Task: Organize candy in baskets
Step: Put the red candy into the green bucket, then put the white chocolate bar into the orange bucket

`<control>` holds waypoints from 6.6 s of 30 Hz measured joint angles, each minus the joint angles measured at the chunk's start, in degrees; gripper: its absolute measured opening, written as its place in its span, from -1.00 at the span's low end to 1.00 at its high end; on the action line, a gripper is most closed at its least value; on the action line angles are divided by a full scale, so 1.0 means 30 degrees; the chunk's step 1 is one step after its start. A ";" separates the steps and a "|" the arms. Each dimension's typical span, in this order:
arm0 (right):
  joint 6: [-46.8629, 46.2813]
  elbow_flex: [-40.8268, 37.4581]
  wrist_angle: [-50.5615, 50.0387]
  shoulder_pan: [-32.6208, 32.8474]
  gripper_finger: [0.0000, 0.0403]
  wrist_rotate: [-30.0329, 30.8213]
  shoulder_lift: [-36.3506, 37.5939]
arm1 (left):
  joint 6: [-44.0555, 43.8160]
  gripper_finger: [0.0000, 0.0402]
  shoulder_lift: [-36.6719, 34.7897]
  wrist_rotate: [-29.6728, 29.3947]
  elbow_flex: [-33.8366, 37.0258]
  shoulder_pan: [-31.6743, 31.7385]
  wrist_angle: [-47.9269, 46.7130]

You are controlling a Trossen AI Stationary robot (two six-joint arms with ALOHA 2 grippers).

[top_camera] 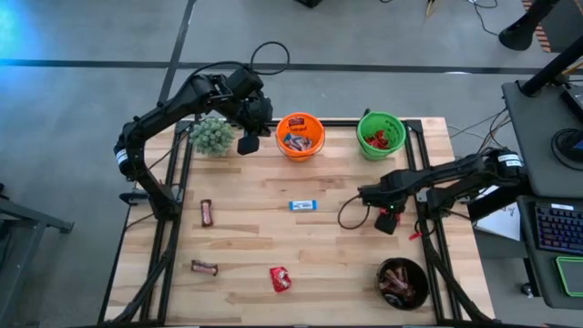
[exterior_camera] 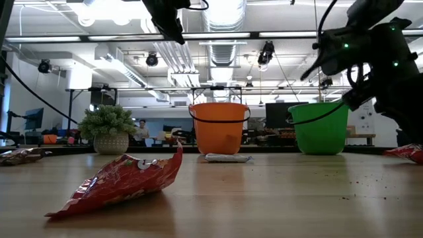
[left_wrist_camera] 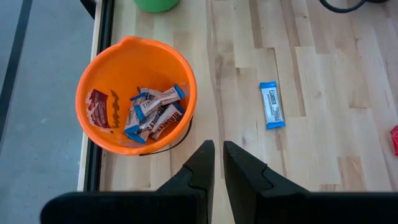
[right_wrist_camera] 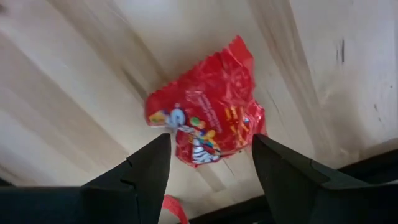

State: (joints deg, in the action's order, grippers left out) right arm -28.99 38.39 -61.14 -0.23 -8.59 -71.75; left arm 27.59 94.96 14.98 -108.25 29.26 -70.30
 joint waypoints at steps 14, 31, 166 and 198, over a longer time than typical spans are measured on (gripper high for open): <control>-0.1601 -0.2107 0.2125 -0.0015 -0.16 -0.0610 0.0000 | -0.0003 -0.91 0.0001 0.0000 0.0000 0.0000 0.0000; -0.2520 0.0573 0.1543 -0.0015 -0.96 -0.1781 0.0160 | -0.0001 -0.91 0.0001 0.0000 0.0000 -0.0006 0.0000; 0.9697 1.2058 0.1054 -1.2896 -0.21 1.0379 0.0343 | -0.5074 -0.32 0.3579 0.1326 0.0051 -0.0697 -0.1222; 0.9708 1.2058 0.1431 -1.2896 -0.21 1.0379 0.0350 | -0.5450 -0.01 0.4306 0.1461 0.0058 -0.1672 -0.0426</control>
State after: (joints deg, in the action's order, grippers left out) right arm 0.13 74.56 -56.84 -38.92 22.55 -70.70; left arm 11.25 107.87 19.37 -108.07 24.24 -71.58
